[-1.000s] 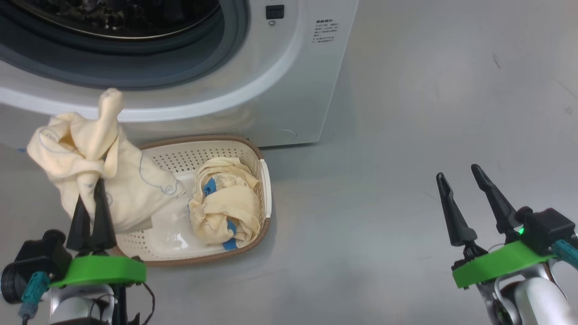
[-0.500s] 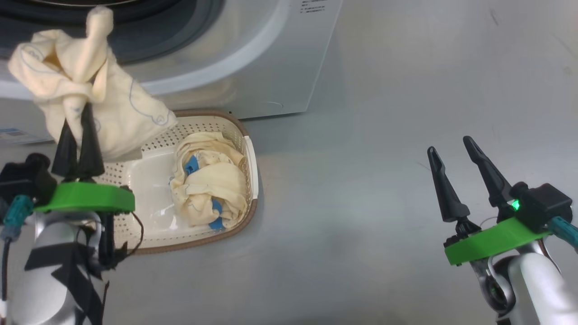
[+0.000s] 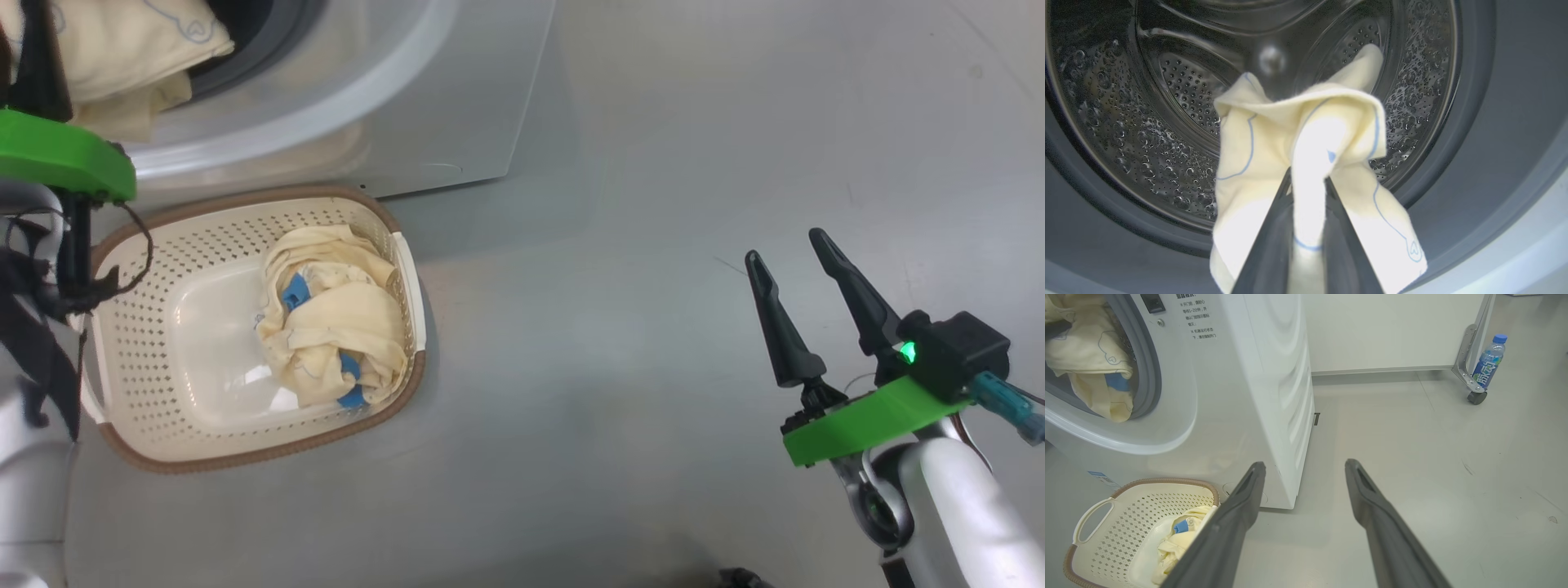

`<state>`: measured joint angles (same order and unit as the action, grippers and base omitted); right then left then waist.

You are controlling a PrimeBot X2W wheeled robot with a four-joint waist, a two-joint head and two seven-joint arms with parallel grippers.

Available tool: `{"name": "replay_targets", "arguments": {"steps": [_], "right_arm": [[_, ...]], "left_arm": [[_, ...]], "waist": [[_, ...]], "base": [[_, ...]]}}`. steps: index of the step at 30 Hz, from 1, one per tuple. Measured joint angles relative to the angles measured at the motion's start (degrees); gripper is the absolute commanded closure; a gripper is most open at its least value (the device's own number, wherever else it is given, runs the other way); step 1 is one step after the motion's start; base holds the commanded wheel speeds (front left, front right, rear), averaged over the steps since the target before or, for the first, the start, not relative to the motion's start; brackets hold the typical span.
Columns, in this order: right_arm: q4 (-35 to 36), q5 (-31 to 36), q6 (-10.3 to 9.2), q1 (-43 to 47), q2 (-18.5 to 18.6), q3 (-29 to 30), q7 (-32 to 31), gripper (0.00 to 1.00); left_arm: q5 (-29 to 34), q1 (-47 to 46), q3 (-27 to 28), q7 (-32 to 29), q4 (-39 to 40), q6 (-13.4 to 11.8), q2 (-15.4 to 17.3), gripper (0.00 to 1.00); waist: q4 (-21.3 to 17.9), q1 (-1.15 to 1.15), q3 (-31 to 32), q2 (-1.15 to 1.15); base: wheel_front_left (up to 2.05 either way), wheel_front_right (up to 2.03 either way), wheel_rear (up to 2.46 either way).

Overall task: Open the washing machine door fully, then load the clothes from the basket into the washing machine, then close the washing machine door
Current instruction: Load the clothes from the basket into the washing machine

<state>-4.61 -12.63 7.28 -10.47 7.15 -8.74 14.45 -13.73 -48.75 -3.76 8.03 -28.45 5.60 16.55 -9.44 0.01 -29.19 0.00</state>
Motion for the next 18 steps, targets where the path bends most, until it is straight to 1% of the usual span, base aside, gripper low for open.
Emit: {"name": "replay_targets", "arguments": {"steps": [2, 6, 10, 18], "right_arm": [[0.0, -0.3, 0.00, -0.5, 0.0, -0.4, 0.0, 0.00], [0.0, -0.6, 0.00, -0.8, 0.0, -0.4, 0.0, 0.00], [0.1, -0.6, 0.00, -1.1, 0.0, -0.5, 0.0, 0.00], [0.5, -1.0, 0.00, -3.5, 0.0, -1.3, 0.0, 0.00]], "left_arm": [[0.0, -1.5, -0.3, -0.9, -1.8, 0.5, 0.7, 1.00], [-0.6, -5.3, -0.3, -2.4, -5.4, 0.5, 1.6, 1.00], [-0.7, -8.7, -0.5, -2.9, -7.2, 0.5, 2.6, 1.00], [-0.9, -19.2, -2.2, -3.9, -12.7, 1.2, 3.0, 1.00]], "waist": [[-0.6, -0.01, -0.6, 0.00], [-1.3, 0.00, -2.6, 0.00], [-1.6, 0.00, -4.5, 0.00], [-1.7, 0.01, -10.0, 0.00]], "base": [[0.00, 0.00, 0.00], [0.00, 0.00, 0.00], [0.00, 0.00, 0.00], [0.00, 0.00, 0.00]]}}
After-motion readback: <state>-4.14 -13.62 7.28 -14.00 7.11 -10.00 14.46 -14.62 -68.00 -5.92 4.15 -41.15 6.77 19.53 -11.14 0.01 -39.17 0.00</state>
